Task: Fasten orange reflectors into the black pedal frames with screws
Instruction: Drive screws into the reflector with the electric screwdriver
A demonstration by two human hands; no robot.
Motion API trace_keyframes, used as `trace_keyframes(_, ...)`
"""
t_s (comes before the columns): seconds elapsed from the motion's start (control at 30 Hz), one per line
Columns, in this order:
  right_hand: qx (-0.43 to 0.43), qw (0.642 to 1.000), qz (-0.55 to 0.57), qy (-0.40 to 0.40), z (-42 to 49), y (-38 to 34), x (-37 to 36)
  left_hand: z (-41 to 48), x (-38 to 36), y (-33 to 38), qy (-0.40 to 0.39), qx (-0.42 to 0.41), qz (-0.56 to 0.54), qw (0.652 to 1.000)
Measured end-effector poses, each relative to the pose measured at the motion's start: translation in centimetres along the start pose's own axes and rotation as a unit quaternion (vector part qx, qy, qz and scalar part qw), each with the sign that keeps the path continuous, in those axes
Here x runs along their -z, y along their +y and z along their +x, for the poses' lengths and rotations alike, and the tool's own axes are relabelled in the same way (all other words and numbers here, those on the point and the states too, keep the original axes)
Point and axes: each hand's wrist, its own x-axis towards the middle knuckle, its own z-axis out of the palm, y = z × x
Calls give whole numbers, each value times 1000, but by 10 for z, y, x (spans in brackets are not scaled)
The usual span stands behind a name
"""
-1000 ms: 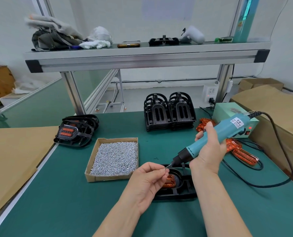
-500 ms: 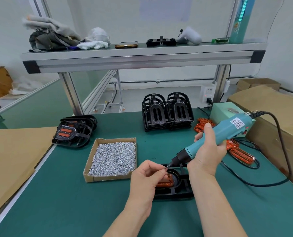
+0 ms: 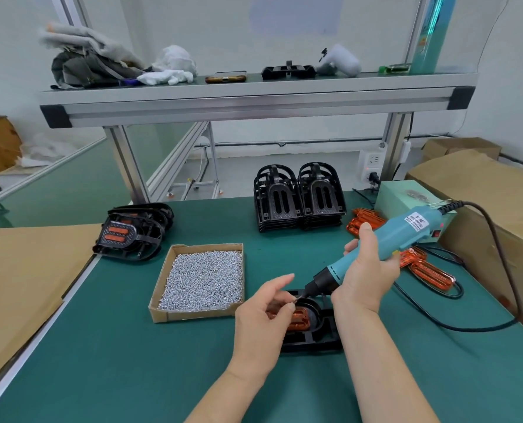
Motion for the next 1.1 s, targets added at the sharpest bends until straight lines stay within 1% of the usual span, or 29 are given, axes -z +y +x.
trace_keyframes(0.07,8,1000,-2,-2,2,1,2,-1,3,-1,-34,-14,40,999)
trace_keyframes(0.13,21,1000,-9,2,6,1,4,-3,6,-5,-68,-29,114,991)
trace_keyframes(0.23,61,998,-28,0,12,0,7,-10,10,-17,-94,-77,269,955)
trace_keyframes(0.3,83,996,-45,-8,14,0,9,-13,11,-25,-100,-108,308,940)
trace_keyframes(0.5,122,989,-70,-42,10,6,11,-12,10,-34,-98,-137,304,938)
trace_keyframes(0.67,119,988,-84,-60,7,10,10,-12,10,-35,-99,-138,312,935)
trace_keyframes(0.9,115,984,-117,-66,4,15,11,-12,10,-37,-101,-124,300,940)
trace_keyframes(1.1,153,970,-156,-104,-1,14,5,-11,10,-37,-102,-124,291,943)
